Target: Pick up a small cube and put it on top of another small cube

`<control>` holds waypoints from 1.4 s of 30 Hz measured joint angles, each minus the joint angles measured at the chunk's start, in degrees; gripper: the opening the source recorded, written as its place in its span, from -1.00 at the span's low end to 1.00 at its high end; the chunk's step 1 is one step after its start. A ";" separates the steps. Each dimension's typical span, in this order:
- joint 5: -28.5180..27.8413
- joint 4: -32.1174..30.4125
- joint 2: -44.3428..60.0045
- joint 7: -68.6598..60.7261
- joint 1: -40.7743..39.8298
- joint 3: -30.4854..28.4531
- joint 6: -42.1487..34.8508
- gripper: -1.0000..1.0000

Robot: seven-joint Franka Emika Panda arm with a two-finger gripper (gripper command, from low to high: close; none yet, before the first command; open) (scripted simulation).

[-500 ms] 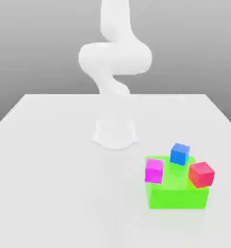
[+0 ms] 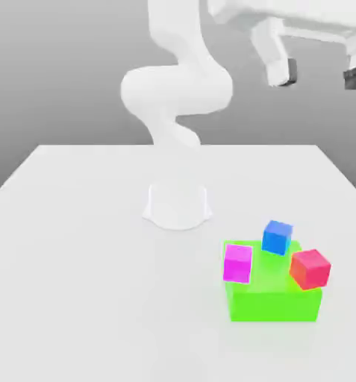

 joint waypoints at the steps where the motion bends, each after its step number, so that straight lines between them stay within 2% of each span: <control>1: -0.03 0.52 2.08 -1.30 0.54 0.40 0.32 0.00; 9: -1.95 4.66 18.73 -10.54 5.29 2.99 2.92 0.00; 18: -7.77 9.40 37.64 -18.57 9.85 6.00 5.64 0.00; 22: -9.73 11.50 45.97 -19.08 11.40 5.32 10.14 0.00; 23: -10.04 11.92 47.64 -18.93 11.61 5.07 11.33 -1.00; 29: -10.05 12.13 48.47 -18.96 11.74 4.94 11.83 -1.00; 33: -9.02 10.73 42.93 -19.68 11.13 5.80 7.68 -1.00; 42: -5.53 -4.27 24.32 -18.53 10.47 7.27 4.29 -1.00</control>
